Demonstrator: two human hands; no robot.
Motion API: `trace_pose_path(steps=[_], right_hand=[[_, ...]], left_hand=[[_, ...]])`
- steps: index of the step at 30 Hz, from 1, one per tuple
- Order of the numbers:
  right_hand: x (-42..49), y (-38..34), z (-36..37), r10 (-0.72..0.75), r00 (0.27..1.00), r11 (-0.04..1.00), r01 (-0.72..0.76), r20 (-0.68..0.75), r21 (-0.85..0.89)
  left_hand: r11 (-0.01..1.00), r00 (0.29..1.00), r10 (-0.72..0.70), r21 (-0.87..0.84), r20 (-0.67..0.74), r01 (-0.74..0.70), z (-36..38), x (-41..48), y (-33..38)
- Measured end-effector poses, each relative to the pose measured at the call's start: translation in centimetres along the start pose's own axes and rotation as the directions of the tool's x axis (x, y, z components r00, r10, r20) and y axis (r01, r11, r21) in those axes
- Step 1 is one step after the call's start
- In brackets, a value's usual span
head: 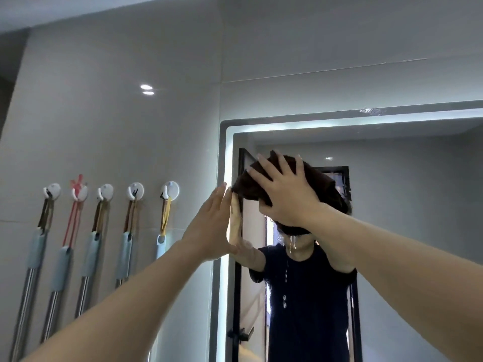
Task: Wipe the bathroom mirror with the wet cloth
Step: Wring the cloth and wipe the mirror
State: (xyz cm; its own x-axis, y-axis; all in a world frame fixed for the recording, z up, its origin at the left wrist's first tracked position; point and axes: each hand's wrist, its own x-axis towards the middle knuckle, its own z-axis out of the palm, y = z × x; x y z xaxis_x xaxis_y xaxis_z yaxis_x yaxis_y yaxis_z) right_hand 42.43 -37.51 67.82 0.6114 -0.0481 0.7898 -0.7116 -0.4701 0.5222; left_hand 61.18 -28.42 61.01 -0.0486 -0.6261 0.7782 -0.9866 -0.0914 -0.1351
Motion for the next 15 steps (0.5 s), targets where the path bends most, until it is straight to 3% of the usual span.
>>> trace_pose_path(steps=[5,7,15], right_hand=[[-5.2,0.4,1.3,-0.343,0.933,0.937,0.348,0.108,-0.032],[-5.2,1.9,0.9,-0.409,0.903,0.906,0.419,0.133,-0.063],[3.0,5.2,-2.0,-0.045,0.999,0.999,0.045,0.011,0.0]], left_hand=[[1.0,1.0,-0.002,0.002,0.002,0.002,0.4,-0.6,-0.3],[1.0,1.0,-0.013,-0.011,0.009,0.014,0.4,-0.6,-0.4],[1.0,0.998,-0.028,0.009,0.056,0.027,1.3,-0.2,-0.9]])
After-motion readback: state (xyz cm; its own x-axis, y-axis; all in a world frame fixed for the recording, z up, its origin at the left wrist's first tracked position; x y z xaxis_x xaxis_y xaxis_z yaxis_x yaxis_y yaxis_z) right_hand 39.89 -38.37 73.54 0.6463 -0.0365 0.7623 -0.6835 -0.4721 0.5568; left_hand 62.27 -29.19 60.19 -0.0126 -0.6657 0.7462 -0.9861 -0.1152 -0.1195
